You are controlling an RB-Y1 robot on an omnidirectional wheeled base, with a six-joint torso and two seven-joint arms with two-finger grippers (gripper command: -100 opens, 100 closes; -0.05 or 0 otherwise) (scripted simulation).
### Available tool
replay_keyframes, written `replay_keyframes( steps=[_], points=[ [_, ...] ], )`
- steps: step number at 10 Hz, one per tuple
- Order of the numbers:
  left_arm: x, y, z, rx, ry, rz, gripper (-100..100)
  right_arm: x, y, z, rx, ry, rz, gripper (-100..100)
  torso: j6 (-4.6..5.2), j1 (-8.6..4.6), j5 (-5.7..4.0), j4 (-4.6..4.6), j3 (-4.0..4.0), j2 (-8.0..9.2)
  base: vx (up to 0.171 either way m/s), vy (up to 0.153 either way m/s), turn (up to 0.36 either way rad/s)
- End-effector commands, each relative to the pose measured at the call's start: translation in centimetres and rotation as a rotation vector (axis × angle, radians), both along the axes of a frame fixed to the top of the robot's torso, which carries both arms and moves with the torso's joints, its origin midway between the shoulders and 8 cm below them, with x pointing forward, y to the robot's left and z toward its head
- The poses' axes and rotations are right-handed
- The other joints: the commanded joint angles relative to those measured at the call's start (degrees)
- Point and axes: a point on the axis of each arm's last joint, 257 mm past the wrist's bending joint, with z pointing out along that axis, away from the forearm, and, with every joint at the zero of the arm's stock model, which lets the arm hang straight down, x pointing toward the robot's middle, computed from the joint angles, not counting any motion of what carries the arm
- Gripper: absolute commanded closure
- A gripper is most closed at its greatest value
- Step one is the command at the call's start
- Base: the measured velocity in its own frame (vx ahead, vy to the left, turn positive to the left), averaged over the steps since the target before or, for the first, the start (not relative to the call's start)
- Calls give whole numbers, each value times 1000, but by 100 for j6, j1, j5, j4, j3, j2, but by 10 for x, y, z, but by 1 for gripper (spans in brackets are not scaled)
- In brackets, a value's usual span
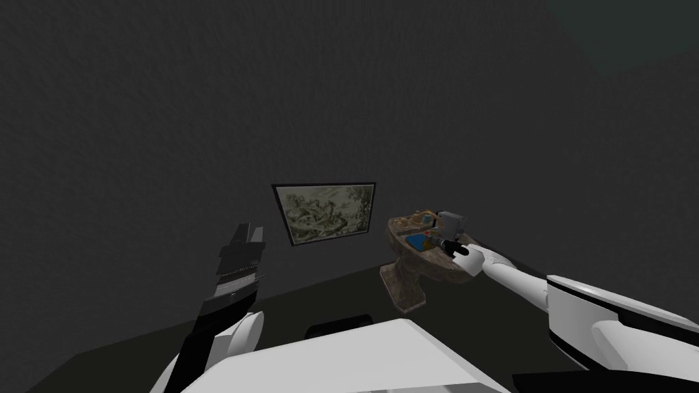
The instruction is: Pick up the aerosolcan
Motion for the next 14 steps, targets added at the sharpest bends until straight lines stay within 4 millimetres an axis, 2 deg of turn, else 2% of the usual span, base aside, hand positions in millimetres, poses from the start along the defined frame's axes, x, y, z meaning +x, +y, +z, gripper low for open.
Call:
replay_keyframes(
  steps=[1,3,4,6,7,9,10,11,13,14],
  points=[
    [0,0,0,0,0,0,0,-9,2,-9,8,16,-11,100,0,0,0,0,0,0,-49,-25,125],
    [0,0,0,0,0,0,0,-5,-1,2,12,-12,-21,100,11,-5,-13,-10,-11,-13,-17,0,-8],
    [0,0,0,0,0,0,0,-19,0,-14,11,26,-31,100,12,-2,-10,-9,-14,-20,-51,-10,194],
    [0,0,0,0,0,0,0,-16,-9,0,17,-12,-54,100,-10,-8,-34,-19,-18,-18,-47,-17,89],
    [0,0,0,0,0,0,0,-29,-9,-11,14,18,-68,100,-2,-8,-32,-19,-22,-26,-52,-18,216],
    [0,0,0,0,0,0,0,-28,-17,0,18,-12,-88,100,-9,-10,-32,-18,-20,-23,-44,-17,61],
    [0,0,0,0,0,0,0,-42,-17,-11,14,20,-101,100,0,-8,-31,-17,-20,-25,-59,-15,176],
    [0,0,0,0,0,0,0,-47,-20,-13,14,25,-107,100,-14,-10,-39,-20,-20,-20,-55,-23,135],
    [0,0,0,0,0,0,0,-41,-26,1,17,-12,-123,100,-5,-12,-50,-26,-27,-30,-17,1,3],
    [0,0,0,0,0,0,0,-57,-28,-9,11,21,-138,100,-5,-9,-47,-26,-30,-37,-56,-1,212]
  ],
)
